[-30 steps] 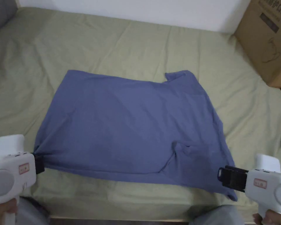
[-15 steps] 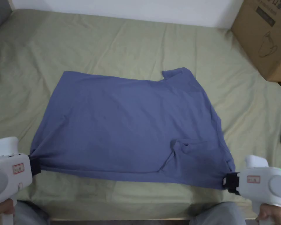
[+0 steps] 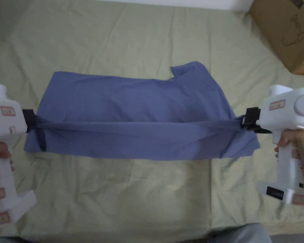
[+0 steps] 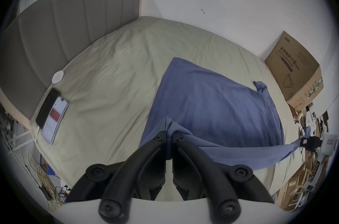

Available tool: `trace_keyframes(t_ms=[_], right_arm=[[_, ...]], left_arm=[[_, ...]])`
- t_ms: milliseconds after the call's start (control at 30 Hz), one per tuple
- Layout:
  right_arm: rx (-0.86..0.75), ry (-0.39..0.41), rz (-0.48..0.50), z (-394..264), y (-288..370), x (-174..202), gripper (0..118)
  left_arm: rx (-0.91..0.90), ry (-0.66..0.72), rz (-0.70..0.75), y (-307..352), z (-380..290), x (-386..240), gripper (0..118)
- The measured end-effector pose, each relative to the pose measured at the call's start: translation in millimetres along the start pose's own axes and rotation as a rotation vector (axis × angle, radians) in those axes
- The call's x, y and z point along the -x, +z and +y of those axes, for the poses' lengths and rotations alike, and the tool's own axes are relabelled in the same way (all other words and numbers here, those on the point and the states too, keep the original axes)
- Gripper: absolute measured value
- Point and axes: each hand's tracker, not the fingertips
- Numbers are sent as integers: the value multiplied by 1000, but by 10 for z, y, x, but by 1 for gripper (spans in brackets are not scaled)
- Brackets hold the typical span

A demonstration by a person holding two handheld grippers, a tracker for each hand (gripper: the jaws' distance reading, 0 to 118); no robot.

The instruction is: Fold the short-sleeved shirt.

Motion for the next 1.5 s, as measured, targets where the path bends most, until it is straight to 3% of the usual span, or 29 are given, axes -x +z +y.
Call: trace_keyframes(t_ms=[133,233,300,333,367,400,433,467,667,867,900,1000,1067,1133,1167,1200,1233,1367,1500], right_arm=[[84,-84,-21,335,-429,49,8],[98,-73,-40,553,-722,99,8],[121,-89,-54,652,-884,126,9],[149,-109,-73,688,-963,119,21],[163,-115,-98,720,-1008,125,44],[162,-108,-115,743,-1026,126,75],[157,-90,-125,758,-1018,125,108],[136,-70,-136,770,-989,106,113],[-192,97,-72,558,-261,98,112],[-495,170,-53,-149,550,127,113],[-528,180,-54,-269,664,139,113],[-618,201,-38,-626,968,198,108],[-651,178,2,-846,1149,239,84],[-665,130,36,-996,1239,249,37],[-666,122,45,-1069,1276,265,21],[-671,123,47,-1139,1310,286,9],[-686,118,52,-1220,1346,312,0],[-674,140,71,-1337,1374,345,0],[-669,163,68,-1403,1382,403,0]], left_arm=[[40,-20,37,-479,347,-191,4],[87,-26,74,-840,466,-276,5],[122,-33,109,-1015,491,-331,12],[119,-50,144,-1078,489,-356,36],[103,-66,187,-1119,488,-369,64],[96,-71,196,-1125,486,-361,93],[98,-67,187,-1100,490,-343,112],[79,-65,172,-1030,484,-306,113],[-178,-162,159,-336,335,-230,113],[-512,-277,176,596,-124,-299,110],[-542,-274,177,704,-213,-301,107],[-587,-247,139,968,-471,-253,79],[-576,-224,107,1099,-642,-210,52],[-557,-215,99,1156,-779,-177,23],[-543,-220,97,1175,-849,-160,12],[-541,-225,96,1187,-920,-140,2],[-538,-229,98,1190,-996,-144,0],[-472,-170,5,1246,-1115,-65,0],[-479,-198,12,1255,-1139,-81,0]])
